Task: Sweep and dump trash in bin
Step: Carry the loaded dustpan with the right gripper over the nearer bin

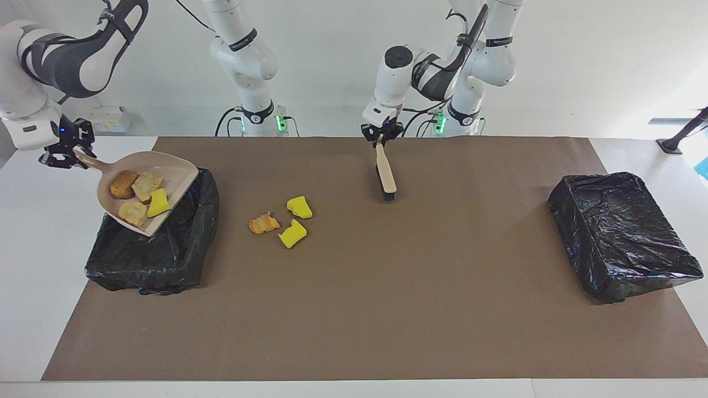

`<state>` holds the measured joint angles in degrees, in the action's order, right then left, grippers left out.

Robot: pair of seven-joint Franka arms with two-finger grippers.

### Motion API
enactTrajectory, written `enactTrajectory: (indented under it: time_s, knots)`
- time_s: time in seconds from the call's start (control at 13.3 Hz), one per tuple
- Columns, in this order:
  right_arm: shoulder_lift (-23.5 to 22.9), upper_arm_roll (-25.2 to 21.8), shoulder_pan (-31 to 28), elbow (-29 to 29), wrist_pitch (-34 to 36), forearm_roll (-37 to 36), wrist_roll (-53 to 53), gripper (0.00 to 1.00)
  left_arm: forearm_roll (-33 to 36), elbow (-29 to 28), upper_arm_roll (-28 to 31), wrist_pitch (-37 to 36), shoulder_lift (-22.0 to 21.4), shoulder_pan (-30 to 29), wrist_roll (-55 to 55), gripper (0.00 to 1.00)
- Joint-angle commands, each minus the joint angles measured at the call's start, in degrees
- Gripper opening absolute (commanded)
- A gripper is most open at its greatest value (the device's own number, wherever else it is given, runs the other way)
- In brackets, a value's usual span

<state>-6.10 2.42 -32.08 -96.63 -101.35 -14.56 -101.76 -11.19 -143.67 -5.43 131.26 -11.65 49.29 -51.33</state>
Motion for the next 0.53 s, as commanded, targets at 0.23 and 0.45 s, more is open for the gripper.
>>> enactTrajectory:
  time_s: [0.23, 0.45]
  knots:
    - [-0.7, 0.8, -0.4, 0.3, -4.9, -11.8, -4.4, 0.00, -0.8, 4.7, 1.5, -2.0, 0.1, -5.8, 0.4, 1.00]
    - [-0.9, 1.4, 0.3, -1.4, -13.2, -17.4, -6.0, 0.00, 0.7, 8.6, 1.5, -6.2, 0.3, -13.4, 0.8, 1.00]
